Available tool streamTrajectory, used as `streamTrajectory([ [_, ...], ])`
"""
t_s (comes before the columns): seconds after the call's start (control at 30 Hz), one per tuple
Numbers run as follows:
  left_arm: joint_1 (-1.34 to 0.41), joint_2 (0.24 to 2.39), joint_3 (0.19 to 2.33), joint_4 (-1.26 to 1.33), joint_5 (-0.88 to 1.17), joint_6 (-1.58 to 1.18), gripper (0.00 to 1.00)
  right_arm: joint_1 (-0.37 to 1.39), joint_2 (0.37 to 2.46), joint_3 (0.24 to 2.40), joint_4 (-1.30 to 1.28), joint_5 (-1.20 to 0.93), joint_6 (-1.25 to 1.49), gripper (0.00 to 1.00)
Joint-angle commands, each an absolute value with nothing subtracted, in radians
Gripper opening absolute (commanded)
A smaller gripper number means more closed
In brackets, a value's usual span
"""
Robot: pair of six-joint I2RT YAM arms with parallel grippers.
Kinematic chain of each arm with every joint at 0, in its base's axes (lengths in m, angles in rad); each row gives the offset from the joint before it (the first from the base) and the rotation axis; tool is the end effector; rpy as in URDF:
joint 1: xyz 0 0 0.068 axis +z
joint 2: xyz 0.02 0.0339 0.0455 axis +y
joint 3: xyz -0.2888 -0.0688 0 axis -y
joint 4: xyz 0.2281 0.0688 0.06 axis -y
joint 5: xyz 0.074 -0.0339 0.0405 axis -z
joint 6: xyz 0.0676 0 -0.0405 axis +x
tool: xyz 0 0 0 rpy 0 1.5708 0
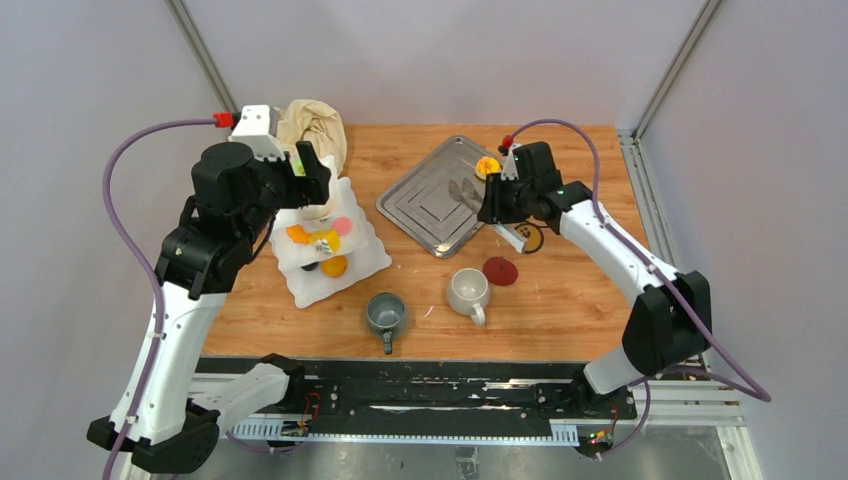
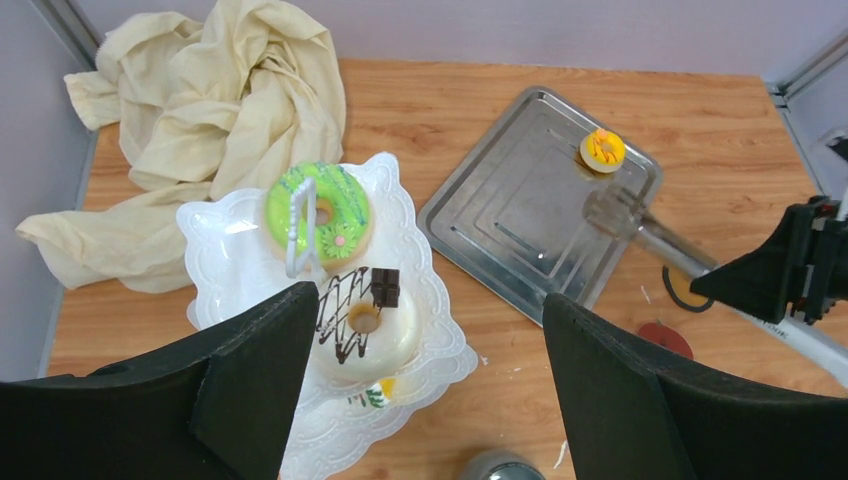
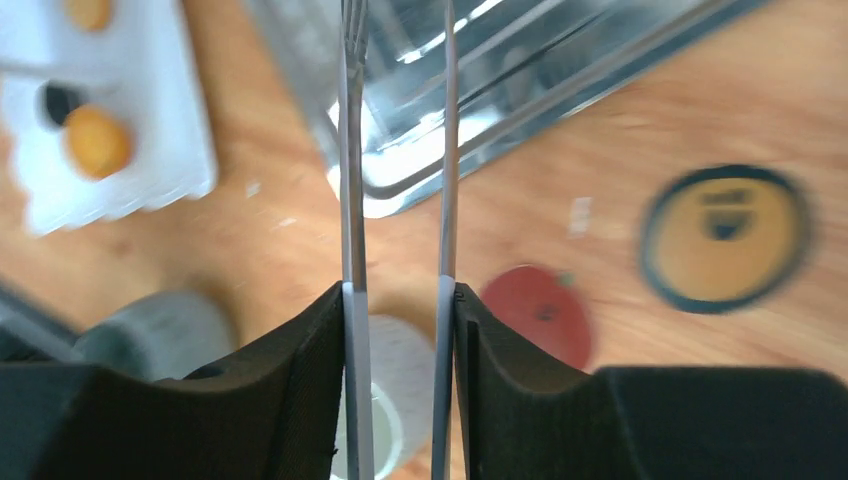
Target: Serve the afternoon tea
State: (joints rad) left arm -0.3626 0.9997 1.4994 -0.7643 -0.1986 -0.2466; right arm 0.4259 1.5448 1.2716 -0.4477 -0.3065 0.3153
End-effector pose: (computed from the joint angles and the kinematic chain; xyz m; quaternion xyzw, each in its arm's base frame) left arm 0.1644 -0.0481 0.4817 -0.0143 0.7925 -0.1062 0.6004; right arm 0.3124 0.1641 0.3070 -0.1126 0.8955 0.2772 0.3294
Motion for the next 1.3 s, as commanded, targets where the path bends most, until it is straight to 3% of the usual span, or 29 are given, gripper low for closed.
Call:
streamTrajectory([
  [0.0,-0.368,1.004,1.508,-0.726,-0.178,-0.258,0.87,0.390,1.486,1.246,-0.390,0.083,0.212,0.42],
  [0.33,-0.368,0.994,1.497,-0.734,-0.187,-0.253,0.87,0.302,1.702,1.434,-0.404,0.066,0.144,0.48],
  [0.53,-0.368,0.995,1.477,-0.722,-0.188,-0.255,0.87,0.290,1.728,1.443,-0.390,0.070,0.182,0.50],
  [1.07,-0.368,1.003,1.479,-0.717,-0.184,-0.245,0.87,0.149,1.856,1.509,-0.265,-0.254,0.405,0.49],
  [1.27,-0.368,1.001,1.484,-0.728,-0.187,-0.241,0.87,0.135,1.894,1.512,-0.244,-0.280,0.446,0.50],
])
